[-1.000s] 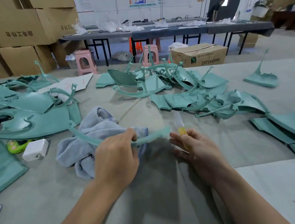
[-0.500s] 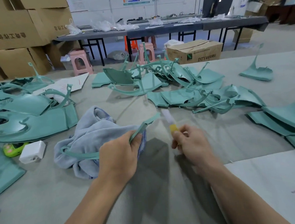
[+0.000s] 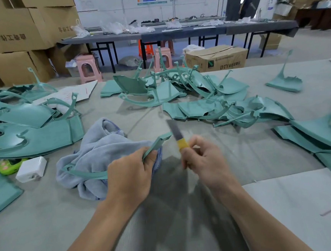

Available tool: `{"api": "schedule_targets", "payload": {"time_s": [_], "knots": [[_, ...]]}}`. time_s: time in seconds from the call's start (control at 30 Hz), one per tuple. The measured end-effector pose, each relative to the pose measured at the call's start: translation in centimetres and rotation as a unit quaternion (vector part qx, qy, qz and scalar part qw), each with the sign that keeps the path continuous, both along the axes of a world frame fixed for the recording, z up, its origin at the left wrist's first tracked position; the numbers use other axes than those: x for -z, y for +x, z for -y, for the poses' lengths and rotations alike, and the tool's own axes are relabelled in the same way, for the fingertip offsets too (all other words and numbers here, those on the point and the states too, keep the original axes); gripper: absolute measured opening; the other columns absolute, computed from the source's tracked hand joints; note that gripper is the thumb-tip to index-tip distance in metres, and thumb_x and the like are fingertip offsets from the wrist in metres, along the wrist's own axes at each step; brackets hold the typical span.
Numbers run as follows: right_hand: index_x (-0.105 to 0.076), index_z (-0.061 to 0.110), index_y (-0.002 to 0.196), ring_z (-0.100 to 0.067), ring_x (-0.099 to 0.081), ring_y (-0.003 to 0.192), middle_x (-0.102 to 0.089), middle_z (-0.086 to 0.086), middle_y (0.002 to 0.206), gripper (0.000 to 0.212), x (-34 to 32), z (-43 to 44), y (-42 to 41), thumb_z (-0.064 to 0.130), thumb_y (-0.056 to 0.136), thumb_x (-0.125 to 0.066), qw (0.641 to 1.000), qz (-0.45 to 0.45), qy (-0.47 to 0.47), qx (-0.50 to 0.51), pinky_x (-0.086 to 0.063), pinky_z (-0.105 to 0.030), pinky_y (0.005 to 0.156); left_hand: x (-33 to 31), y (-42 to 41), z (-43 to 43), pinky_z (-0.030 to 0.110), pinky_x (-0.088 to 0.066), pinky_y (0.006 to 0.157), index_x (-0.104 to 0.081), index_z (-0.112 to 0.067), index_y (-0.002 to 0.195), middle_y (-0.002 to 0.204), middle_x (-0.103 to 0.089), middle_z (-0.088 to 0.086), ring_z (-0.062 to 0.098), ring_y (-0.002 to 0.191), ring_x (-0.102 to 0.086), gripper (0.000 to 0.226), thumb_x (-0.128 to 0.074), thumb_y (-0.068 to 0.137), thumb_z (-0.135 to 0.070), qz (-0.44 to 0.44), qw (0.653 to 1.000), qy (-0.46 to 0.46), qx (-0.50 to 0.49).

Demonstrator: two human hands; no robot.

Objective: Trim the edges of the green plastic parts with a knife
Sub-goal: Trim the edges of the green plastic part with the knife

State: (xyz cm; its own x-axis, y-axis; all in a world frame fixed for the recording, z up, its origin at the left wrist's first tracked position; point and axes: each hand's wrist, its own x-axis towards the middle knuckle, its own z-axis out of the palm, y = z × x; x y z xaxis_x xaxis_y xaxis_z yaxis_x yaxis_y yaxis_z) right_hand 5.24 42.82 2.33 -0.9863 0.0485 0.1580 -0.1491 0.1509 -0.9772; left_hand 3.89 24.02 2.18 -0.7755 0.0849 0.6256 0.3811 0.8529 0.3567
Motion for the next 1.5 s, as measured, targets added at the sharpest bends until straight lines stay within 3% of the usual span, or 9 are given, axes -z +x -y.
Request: {"api": "schedule_targets", "payload": {"time_s": [0.2,0.37,0.53,0.7,1.0,1.1,1.23,1.33,1.5], "knots": [[-0.06,0.019,0.076,-0.011,-0.055,0.052,-0.069,0.0,0.064,0.022,0.4,-1.4,-1.3,0.024,0.097,-0.063,0.966,0.11,0.158,0.175,-0.043,-0.031,0.059,-0.1,0.2,0.1,0.028,-0.032,0.051,-0.065,-0.017,0.067,0.049,-0.06,0.004,0.034,0.044,-0.054,0.037,-0.054,0.093,-0.041,-0.016,1.0,0.009,-0.006],[-0.059,0.026,0.069,-0.009,-0.052,0.051,-0.065,-0.006,0.06,0.023,-0.5,-0.1,0.7,0.017,0.09,-0.062,0.999,-0.003,-0.038,-0.017,-0.04,-0.02,0.052,-0.2,0.5,0.3,0.025,-0.03,0.05,-0.067,-0.022,0.07,0.048,-0.06,0.001,0.031,0.041,-0.053,0.042,-0.043,0.093,-0.047,-0.028,1.0,-0.014,-0.004],[-0.06,0.018,0.075,-0.009,-0.054,0.051,-0.065,0.001,0.058,0.025,0.1,-1.0,-0.3,0.023,0.1,-0.062,0.98,0.095,0.131,0.114,-0.044,-0.03,0.056,-0.3,0.8,0.2,0.025,-0.033,0.048,-0.075,-0.026,0.074,0.049,-0.061,0.001,0.029,0.042,-0.056,0.014,-0.062,0.078,-0.03,-0.017,0.999,-0.035,-0.034],[-0.068,0.017,0.08,-0.001,-0.051,0.055,-0.066,0.01,0.065,0.02,0.2,-1.8,0.5,0.019,0.098,-0.06,0.988,0.054,0.026,0.14,-0.045,-0.021,0.055,-1.1,0.9,1.5,0.043,-0.055,0.09,-0.081,-0.023,0.077,0.089,-0.078,-0.003,0.021,0.094,-0.074,0.019,-0.08,0.061,-0.013,-0.15,0.981,-0.086,0.088],[-0.075,0.013,0.086,-0.025,-0.054,0.092,-0.067,-0.02,0.104,0.01,-1.0,-1.5,1.7,0.012,0.093,-0.068,0.964,0.193,-0.15,-0.101,-0.043,-0.042,0.092,-1.7,1.5,1.3,0.057,-0.014,0.123,-0.078,-0.017,0.084,0.15,-0.049,0.005,0.029,0.151,-0.029,0.013,-0.077,0.071,-0.019,-0.17,0.957,-0.135,0.193],[-0.066,0.012,0.068,-0.017,-0.058,0.067,-0.062,-0.013,0.079,0.014,-1.0,-2.1,1.3,0.008,0.08,-0.073,0.942,0.195,-0.262,-0.075,-0.049,-0.025,0.066,-1.9,1.4,0.6,0.051,-0.028,0.12,-0.074,-0.019,0.112,0.153,-0.048,0.009,0.029,0.146,-0.037,0.038,-0.076,0.077,-0.033,-0.082,0.988,0.022,0.128],[-0.061,0.012,0.059,-0.015,-0.055,0.053,-0.058,-0.01,0.064,0.033,-0.2,-1.0,0.8,-0.002,0.088,-0.068,0.937,0.175,-0.304,0.005,-0.046,-0.024,0.052,-1.3,1.4,-0.5,0.035,-0.053,0.088,-0.056,-0.022,0.134,0.117,-0.069,0.005,0.009,0.098,-0.065,0.061,-0.067,0.084,-0.055,0.096,0.915,0.359,0.156],[-0.059,0.011,0.064,-0.021,-0.055,0.06,-0.059,-0.013,0.069,0.031,0.3,0.0,0.4,-0.002,0.091,-0.067,0.924,0.143,-0.348,0.065,-0.048,-0.031,0.058,0.3,1.2,-1.1,0.026,-0.057,0.067,-0.079,-0.016,0.1,0.092,-0.077,-0.001,0.009,0.08,-0.072,0.036,-0.064,0.085,-0.046,0.123,0.897,0.383,0.184],[-0.065,0.012,0.065,-0.016,-0.056,0.061,-0.063,-0.008,0.066,0.029,1.1,1.2,0.5,0.001,0.092,-0.069,0.95,0.068,-0.287,0.105,-0.049,-0.024,0.057,1.0,2.1,-3.9,0.031,-0.057,0.09,-0.073,-0.031,0.117,0.115,-0.075,0.002,0.018,0.11,-0.07,0.041,-0.075,0.078,-0.044,0.178,0.798,0.496,0.293]]}}
